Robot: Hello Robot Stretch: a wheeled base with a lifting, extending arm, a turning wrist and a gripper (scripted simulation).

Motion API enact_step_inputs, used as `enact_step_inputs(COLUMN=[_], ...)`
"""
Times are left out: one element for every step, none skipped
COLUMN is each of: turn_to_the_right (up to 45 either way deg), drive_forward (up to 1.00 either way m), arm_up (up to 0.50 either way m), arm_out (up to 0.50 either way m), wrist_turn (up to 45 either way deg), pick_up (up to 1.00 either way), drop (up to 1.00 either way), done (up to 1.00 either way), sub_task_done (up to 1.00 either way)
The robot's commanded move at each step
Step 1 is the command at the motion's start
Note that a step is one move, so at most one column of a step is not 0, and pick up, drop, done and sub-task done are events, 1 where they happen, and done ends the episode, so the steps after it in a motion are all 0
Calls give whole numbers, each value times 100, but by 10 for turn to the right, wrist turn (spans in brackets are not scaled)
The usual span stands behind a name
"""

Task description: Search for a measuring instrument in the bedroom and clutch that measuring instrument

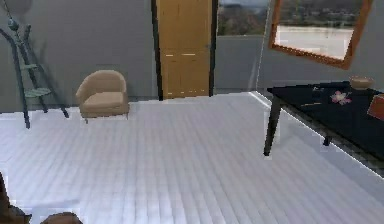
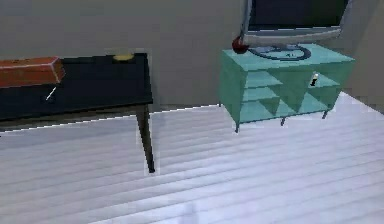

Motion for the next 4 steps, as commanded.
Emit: enact_step_inputs(turn_to_the_right=[0, -90, 0, -450], drive_forward=[55, 0, 70, 0], arm_up=[0, 0, 0, 0], arm_out=[0, 0, 0, 0], wrist_turn=[0, 0, 0, 0], pick_up=[0, 0, 0, 0], drop=[0, 0, 0, 0], done=[0, 0, 0, 0], sub_task_done=[0, 0, 0, 0])
